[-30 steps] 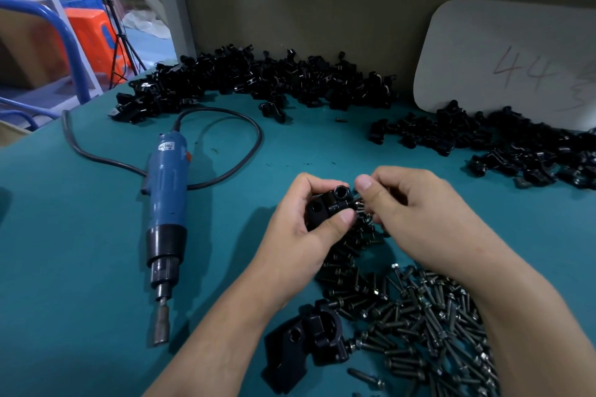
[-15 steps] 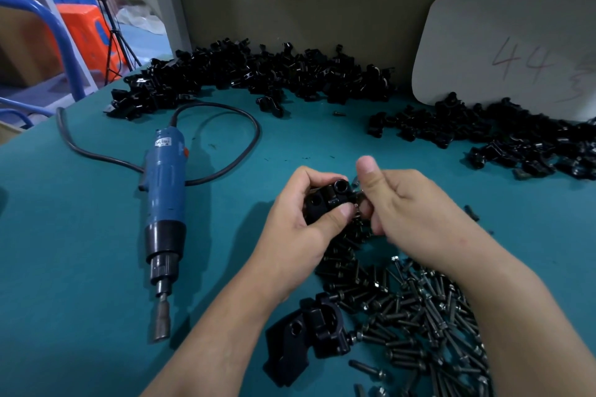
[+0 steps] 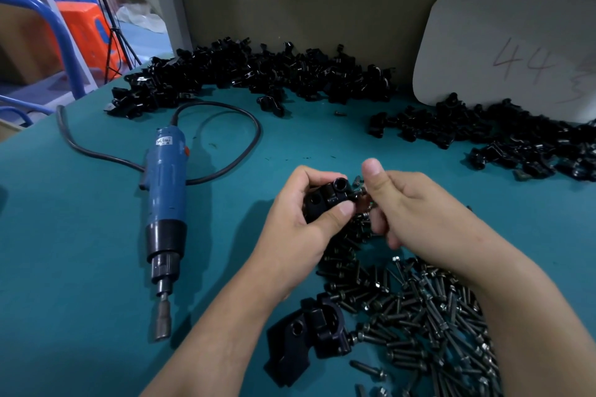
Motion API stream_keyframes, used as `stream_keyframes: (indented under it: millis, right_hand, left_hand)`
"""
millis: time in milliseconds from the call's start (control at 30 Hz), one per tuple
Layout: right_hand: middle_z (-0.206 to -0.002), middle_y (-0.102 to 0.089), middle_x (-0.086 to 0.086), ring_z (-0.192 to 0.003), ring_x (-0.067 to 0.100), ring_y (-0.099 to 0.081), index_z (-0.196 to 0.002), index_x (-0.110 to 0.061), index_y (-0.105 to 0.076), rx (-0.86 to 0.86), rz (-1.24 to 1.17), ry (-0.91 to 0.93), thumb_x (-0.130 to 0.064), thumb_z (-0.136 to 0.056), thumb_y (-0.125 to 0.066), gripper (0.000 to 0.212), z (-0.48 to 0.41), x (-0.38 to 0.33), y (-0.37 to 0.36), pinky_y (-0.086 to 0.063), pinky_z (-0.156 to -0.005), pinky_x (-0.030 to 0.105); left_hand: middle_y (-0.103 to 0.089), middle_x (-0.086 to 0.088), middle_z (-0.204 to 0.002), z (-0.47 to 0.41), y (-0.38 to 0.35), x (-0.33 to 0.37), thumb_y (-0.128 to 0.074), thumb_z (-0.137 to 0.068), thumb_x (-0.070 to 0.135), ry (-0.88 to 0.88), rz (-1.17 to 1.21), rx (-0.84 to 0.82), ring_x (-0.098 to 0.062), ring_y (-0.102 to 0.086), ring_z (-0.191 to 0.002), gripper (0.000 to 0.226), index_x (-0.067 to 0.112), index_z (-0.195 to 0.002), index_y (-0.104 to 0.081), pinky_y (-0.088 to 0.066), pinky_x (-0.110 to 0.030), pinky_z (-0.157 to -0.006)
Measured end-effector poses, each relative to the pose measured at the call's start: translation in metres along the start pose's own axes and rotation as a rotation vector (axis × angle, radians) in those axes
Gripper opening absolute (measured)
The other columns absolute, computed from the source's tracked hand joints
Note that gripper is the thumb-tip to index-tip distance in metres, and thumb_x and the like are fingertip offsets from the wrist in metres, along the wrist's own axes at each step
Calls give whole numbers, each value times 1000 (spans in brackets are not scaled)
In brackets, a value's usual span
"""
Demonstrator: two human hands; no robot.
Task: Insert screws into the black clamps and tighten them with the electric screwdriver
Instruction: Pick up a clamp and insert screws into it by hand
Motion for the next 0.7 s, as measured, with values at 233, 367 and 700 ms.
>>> stream_keyframes:
  millis: [233,367,700]
  right_hand:
    - [-58,-58,-13,-49,2,-53,-77,-16,-56,35,30,90,-49,-104,-40,45,-2,-8,0,-42,-54,21]
    - [-39,-34,-11,-34,6,-31,-62,-9,-49,64,39,54,-67,-95,-35,69,-2,-10,-4,-27,-38,16]
    - [-63,-59,-1,-51,5,-52,-80,-19,-52,7,63,97,-45,-105,-41,37,-1,-9,-3,-45,-53,31]
  left_hand:
    - [-74,-1,-108,1,-5,3,-71,-82,20,-30,-19,-36,-18,-68,-105,33,13,-113,-62,-55,-36,-98]
    - [-73,15,-99,1,-6,4,-69,-82,19,-31,-18,-46,-2,-66,-98,25,16,-104,-58,-53,-24,-92]
    - [-72,-6,-111,2,-5,3,-70,-82,23,-17,-41,-18,-17,-68,-105,33,15,-113,-61,-54,-41,-101]
Point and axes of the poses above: each hand's wrist, its own z-axis away from the middle knuckle, its own y-axis out of the back of the hand, x = y × z, the point moved 9 cm from there along -z, towards the middle knuckle
